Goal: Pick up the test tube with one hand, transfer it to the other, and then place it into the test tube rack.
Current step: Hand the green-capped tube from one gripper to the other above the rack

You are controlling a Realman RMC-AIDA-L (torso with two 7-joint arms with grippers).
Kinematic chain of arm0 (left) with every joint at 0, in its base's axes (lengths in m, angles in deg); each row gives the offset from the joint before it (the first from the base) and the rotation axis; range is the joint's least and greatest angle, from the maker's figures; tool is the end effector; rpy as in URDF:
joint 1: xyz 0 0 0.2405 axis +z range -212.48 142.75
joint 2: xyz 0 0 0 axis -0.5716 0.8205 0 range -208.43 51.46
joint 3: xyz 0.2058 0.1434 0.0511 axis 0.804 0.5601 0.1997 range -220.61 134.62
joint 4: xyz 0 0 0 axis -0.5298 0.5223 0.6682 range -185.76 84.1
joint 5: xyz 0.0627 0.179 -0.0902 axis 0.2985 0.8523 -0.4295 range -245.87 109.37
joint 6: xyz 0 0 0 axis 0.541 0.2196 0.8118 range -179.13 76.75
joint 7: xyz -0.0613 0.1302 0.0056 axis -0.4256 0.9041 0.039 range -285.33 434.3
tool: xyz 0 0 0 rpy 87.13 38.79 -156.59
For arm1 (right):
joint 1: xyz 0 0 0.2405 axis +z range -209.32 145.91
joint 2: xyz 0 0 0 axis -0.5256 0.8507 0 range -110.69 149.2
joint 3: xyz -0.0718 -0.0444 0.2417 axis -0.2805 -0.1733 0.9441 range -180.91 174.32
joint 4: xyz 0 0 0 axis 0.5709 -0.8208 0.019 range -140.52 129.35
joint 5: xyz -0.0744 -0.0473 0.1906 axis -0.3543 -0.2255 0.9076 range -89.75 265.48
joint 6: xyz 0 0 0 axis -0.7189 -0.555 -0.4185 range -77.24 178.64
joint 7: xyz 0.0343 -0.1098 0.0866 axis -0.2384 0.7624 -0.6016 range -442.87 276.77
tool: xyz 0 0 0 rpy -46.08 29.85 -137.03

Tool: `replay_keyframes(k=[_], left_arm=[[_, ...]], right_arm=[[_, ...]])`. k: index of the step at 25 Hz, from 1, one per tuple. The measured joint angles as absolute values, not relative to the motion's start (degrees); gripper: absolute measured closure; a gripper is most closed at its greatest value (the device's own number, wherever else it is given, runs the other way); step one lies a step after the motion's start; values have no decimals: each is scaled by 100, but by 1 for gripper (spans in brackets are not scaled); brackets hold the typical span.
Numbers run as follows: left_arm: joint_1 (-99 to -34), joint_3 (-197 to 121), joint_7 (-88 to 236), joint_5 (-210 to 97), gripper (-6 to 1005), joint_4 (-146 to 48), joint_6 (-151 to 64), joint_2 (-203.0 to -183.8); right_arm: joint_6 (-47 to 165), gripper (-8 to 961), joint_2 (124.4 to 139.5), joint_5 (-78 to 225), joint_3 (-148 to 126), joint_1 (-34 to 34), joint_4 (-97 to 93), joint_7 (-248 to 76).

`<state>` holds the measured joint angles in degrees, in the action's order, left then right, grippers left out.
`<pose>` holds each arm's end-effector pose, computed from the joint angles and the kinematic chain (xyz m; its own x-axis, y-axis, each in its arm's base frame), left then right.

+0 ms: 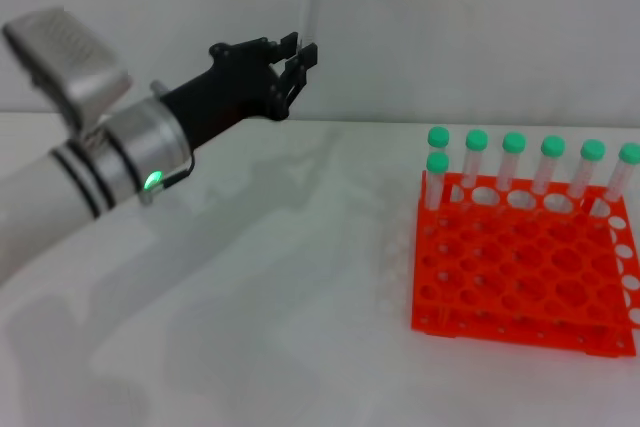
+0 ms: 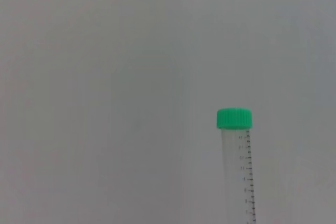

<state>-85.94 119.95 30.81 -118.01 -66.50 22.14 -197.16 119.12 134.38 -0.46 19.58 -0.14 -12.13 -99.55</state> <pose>-0.2095 0.4281 0.0021 0.7235 -0.0654 0.6872 0.4732 -0.6777 -0.5628 0.3396 0.3653 0.0460 0.5636 0.1538 -0.8116 -0.8250 0.0555 -0.5624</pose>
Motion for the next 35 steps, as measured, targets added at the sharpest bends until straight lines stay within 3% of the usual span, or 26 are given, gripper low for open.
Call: replay_keyframes(k=[4,8,11,14,26,35], left_arm=[[-8114,11996,3495,-11898,810,-6442,3058,-19726],[-7772,11996,3748,-11808,811,-6023,3451,-19741],[-7638,11996,3813,-11644,811,-5775,3509,-19743],[-7509,11996,3937,-11540,811,-5466,3483,-19767],[-7416,11987,4161,-11063,811,-4591,2979,-19794],[-7522,11986,4181,-10704,811,-4434,2593,-19805]], right_arm=[[12189,100,13309,-370,1564,57,-953,-11093],[12870,100,12986,-941,236,191,-383,-13256],[13538,100,12875,-991,-1108,304,272,-14381],[14130,100,12907,-975,-2220,377,936,-14916],[14453,117,13420,-953,-3684,925,1797,-15444],[14302,143,13462,-944,-3811,1160,1736,-15459]])
